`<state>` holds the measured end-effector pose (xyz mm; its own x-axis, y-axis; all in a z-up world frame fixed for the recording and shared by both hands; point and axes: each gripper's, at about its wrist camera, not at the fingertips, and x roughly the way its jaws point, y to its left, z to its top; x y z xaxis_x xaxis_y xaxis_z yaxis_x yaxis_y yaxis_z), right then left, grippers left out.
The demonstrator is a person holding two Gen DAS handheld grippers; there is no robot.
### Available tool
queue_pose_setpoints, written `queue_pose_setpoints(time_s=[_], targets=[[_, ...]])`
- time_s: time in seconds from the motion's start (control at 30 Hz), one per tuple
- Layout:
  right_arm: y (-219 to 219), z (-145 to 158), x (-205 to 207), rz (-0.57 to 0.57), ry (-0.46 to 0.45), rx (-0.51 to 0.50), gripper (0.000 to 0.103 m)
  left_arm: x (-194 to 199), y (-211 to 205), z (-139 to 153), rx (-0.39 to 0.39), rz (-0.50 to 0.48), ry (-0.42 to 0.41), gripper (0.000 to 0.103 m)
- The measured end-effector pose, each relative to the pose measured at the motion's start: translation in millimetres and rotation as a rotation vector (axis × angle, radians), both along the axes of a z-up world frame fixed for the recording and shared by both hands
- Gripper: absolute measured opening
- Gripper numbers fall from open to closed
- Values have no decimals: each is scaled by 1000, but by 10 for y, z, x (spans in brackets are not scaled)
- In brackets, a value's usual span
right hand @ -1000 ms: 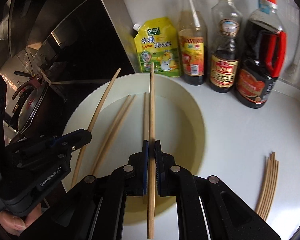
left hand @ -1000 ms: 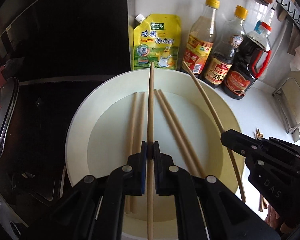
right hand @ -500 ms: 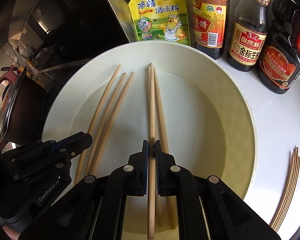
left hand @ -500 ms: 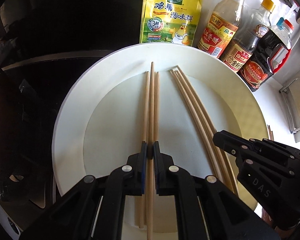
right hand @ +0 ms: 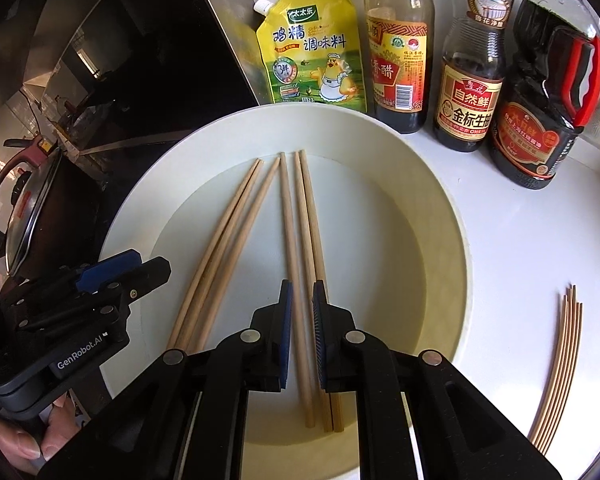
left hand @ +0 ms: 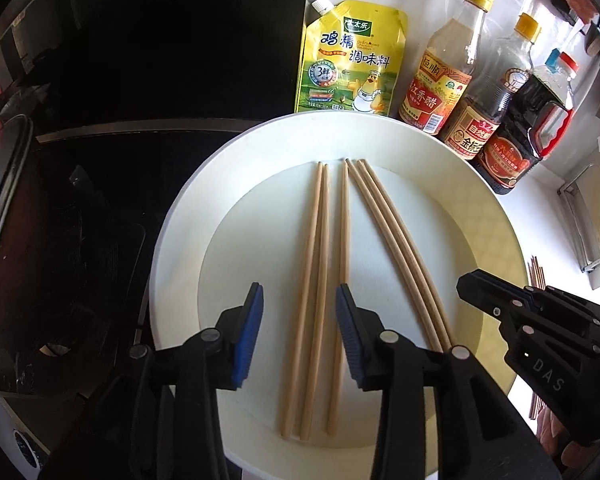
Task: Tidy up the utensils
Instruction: 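Open the left tool into the basin while the right tool releases its chopstick, then move both open tools back to the remaining chopsticks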
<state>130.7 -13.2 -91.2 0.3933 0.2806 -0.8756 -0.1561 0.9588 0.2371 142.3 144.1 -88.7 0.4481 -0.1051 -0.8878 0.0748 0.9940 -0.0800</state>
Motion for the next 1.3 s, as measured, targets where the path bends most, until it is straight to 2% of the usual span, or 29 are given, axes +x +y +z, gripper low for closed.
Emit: queue_pose_setpoints(time_s=[0.1, 0.5, 0.6, 0.73, 0.87, 1.07, 1.13, 1.3], targets=[[-29, 61, -81, -3, -15, 4, 10, -95, -23, 62, 1, -4, -17, 50], [-383, 296, -563, -46, -59, 13, 13, -434, -274, 231, 0, -36, -42, 57], [-539, 323, -679, -68, -65, 3, 16, -497, -428, 243, -4, -54, -43, 57], [-807, 316, -834, -104, -62, -17, 24, -586, -658, 261, -15, -86, -47, 61], [-1106, 287, -975, -142, -49, -28, 26, -684, -912, 275, -25, -117, -53, 63], [-1522, 269, -1202, -190, -36, -42, 32, -839, -1288, 269, -38, -158, -54, 66], [-1657, 254, -1275, -204, -33, -48, 37, -893, -1408, 264, -38, -170, -49, 66], [-1976, 200, -1424, -243, -28, -62, 39, -1013, -1677, 245, -39, -203, -47, 69]])
